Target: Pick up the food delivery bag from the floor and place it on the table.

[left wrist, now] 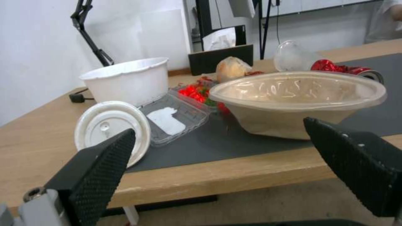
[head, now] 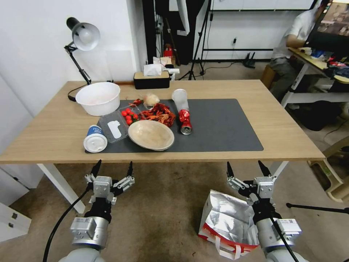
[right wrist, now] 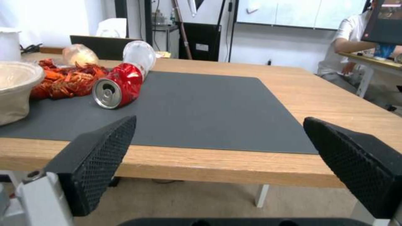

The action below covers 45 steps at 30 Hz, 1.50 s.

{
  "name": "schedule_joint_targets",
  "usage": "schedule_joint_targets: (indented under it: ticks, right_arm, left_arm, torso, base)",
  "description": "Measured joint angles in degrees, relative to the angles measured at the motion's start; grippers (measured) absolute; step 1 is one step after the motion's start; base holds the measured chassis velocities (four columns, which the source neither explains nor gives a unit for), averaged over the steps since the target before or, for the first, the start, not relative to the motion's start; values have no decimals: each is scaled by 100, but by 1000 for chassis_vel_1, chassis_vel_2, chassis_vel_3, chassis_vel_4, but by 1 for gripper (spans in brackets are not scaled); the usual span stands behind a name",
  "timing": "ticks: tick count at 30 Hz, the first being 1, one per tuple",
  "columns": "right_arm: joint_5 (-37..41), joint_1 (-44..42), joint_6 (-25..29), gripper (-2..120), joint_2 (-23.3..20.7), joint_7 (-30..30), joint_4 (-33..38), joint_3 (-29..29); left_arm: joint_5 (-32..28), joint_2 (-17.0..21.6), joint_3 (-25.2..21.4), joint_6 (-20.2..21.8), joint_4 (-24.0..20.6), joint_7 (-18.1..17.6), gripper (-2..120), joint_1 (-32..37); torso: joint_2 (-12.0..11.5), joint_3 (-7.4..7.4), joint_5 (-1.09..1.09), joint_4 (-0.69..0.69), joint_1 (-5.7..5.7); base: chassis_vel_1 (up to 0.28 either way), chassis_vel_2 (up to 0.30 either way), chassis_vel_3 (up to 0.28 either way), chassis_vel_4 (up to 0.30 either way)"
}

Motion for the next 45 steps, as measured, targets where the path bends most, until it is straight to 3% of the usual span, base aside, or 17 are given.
schedule_joint_targets:
  ticks: [13, 15, 16, 17, 20, 21, 24, 28, 34, 38, 45]
  right_arm:
    - [14, 21, -121, 100, 9, -23, 0, -2]
    - [53, 80, -420, 100, 44, -85, -6, -18]
    - [102, 151, -793, 100, 92, -162, -23, -37]
    - [102, 151, -793, 100, 92, -162, -23, -37]
    - [220, 295, -1487, 100, 176, -322, -58, -71]
    - [220, 295, -1487, 100, 176, -322, -58, -71]
    - [322, 353, -1574, 100, 188, -387, -61, -46]
    - [331, 357, -1574, 100, 194, -390, -61, -44]
    - [324, 350, -1525, 100, 201, -382, -60, -44]
    - [309, 344, -1487, 100, 204, -373, -60, -43]
    - [303, 341, -1456, 100, 203, -353, -58, -39]
  left_arm:
    - [-57, 36, 18, 25, 1, -49, 100, -20]
    - [-294, 186, 109, 168, 47, -254, 100, -104]
    - [-637, 411, 245, 383, 124, -553, 100, -234]
    - [-637, 411, 245, 383, 124, -553, 100, -234]
    - [-1344, 865, 521, 816, 270, -1164, 100, -486]
    - [-1344, 865, 521, 816, 270, -1164, 100, -486]
    - [-1952, 1258, 753, 1193, 399, -1692, 100, -706]
    - [-2092, 1346, 814, 1284, 428, -1816, 100, -758]
    - [-2147, 1361, 827, 1265, 444, -1842, 100, -766]
    - [-2382, 1355, 832, 624, 556, -1840, 100, -731]
    - [-2514, 1333, 818, 513, 535, -1986, 100, -725]
  torso:
    - [0, 0, -1, 1, 0]
    - [0, 0, 1, 1, -1]
    - [0, 0, -1, 0, 0]
    - [0, 0, -1, 0, 0]
    - [0, 0, 0, 0, 0]
    - [0, 0, 0, 0, 0]
    - [0, 0, -2, -2, 0]
    - [0, 0, -1, -1, 0]
    - [0, 0, 0, 1, 0]
    - [0, 0, 0, 1, 0]
    - [-18, -10, 0, 1, -7]
  base:
    - [0, 0, 0, 0]
    - [0, 0, 0, 0]
    - [0, 0, 0, 0]
    - [0, 0, 0, 0]
    - [0, 0, 0, 0]
    - [0, 0, 0, 0]
    - [0, 0, 0, 0]
    - [0, 0, 0, 0]
    - [0, 0, 0, 0]
    - [0, 0, 0, 0]
    - [0, 0, 0, 0]
